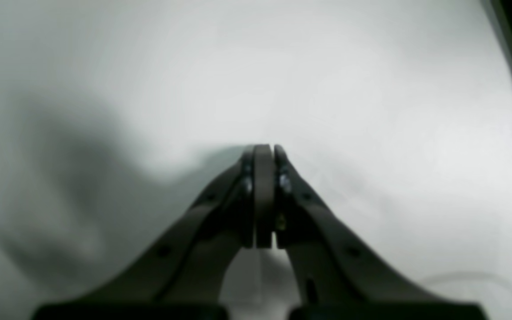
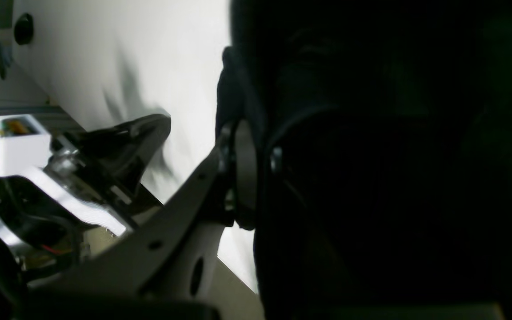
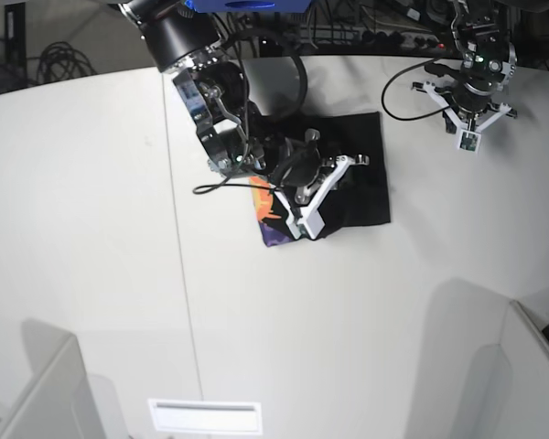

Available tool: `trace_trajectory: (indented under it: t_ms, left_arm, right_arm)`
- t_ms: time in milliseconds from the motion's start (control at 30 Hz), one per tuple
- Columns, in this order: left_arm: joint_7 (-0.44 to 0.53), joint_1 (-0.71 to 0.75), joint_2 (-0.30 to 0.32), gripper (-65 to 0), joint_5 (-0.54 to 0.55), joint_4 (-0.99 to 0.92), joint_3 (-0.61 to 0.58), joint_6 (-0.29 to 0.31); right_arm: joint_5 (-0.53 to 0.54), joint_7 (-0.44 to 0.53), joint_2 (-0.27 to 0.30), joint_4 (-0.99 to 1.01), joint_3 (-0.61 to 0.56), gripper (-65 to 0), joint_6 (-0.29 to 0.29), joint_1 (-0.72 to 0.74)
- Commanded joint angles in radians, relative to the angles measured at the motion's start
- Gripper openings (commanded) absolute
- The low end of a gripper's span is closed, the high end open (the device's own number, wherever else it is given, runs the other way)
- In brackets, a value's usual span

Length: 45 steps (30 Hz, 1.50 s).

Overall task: Fold the T-shirt properly
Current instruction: 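Fold the held end over toward the left gripper's side with the right gripper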

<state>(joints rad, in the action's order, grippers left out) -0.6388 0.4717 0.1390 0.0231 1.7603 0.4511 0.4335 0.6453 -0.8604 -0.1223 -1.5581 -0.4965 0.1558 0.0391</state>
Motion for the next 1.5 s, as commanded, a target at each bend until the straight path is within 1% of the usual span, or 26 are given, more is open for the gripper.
trace_trajectory:
  t_ms: [0,67,233,467,500,567,600,633,700,767,833,900,1033,1133,1233,1300,1400,1467]
  left_arm:
    - [0.009,0.005,0.007,-65.0,-0.001,0.011,0.004,-0.002]
    - [0.009,0.005,0.007,-65.0,-0.001,0.011,0.004,-0.002]
    - [0.009,0.015,0.012,-65.0,-0.001,0.017,0.005,-0.002]
    - [0.010,0.063,0.011,-65.0,-0.001,0.083,0.131,0.000]
    - [0.010,0.071,0.011,-65.0,-0.001,0.092,0.154,0.000]
    - [0.012,0.080,0.012,-65.0,0.001,0.100,0.196,0.005]
    - [0.012,0.081,0.012,-65.0,0.001,0.100,0.217,0.021]
    - [0.010,0.081,0.011,-65.0,0.001,0.099,0.243,0.052]
    - [0.009,0.075,0.006,-65.0,0.004,0.097,0.300,0.127]
    - [0.007,0.072,0.004,-65.0,0.048,0.091,0.364,0.192]
    - [0.007,0.077,0.006,-65.0,0.111,0.088,0.414,0.216]
    - [0.007,0.078,0.007,-65.0,0.154,0.088,0.452,0.219]
    - [0.006,0.078,0.007,-65.0,0.165,0.088,0.501,0.221]
    - [0.006,0.080,0.006,-65.0,0.166,0.088,0.507,0.222]
    - [0.006,0.080,0.006,-65.0,0.169,0.088,0.501,0.222]
    - [0.006,0.080,0.004,-65.0,0.174,0.088,0.499,0.222]
    - [0.006,0.078,0.003,-65.0,0.174,0.088,0.498,0.222]
    - [0.006,0.077,0.003,-65.0,0.176,0.088,0.498,0.222]
  right_arm:
    - [0.015,0.019,-0.018,-0.009,-0.024,-65.0,-0.006,0.022]
    - [0.015,0.022,-0.018,0.003,-0.043,-65.0,-0.005,0.026]
    - [0.015,0.022,-0.018,0.025,-0.047,-65.0,-0.005,0.037]
    - [0.015,0.020,-0.018,0.061,-0.049,-65.0,-0.005,0.049]
    - [0.015,0.020,-0.018,0.068,-0.049,-59.7,-0.005,0.049]
    - [0.015,0.020,-0.018,0.078,-0.049,-45.9,-0.005,0.052]
    - [0.015,0.020,-0.018,0.081,-0.049,-41.4,-0.005,0.057]
    - [0.015,0.020,-0.018,0.080,-0.049,-39.8,-0.005,0.057]
    - [0.015,0.019,-0.018,0.074,-0.049,-40.2,-0.005,0.057]
    - [0.015,0.014,-0.018,0.072,-0.052,-40.1,-0.005,0.066]
    - [0.015,0.019,-0.018,0.072,-0.098,-39.8,-0.005,0.081]
    - [0.015,0.020,-0.018,0.074,-0.143,-39.5,-0.005,0.094]
    - [0.015,0.022,-0.018,0.080,-0.221,-39.3,-0.005,0.130]
    - [0.015,0.025,-0.021,0.080,-0.248,-39.3,-0.005,0.166]
    - [0.017,0.060,-0.027,0.081,-0.275,-39.3,-0.005,0.207]
    - [0.055,0.080,-0.029,0.086,-0.313,-39.3,-0.005,0.247]
    - [0.212,0.108,-0.029,0.110,-0.393,-39.3,-0.005,0.339]
    - [0.316,0.105,-0.027,0.106,-0.449,-39.8,-0.006,0.410]
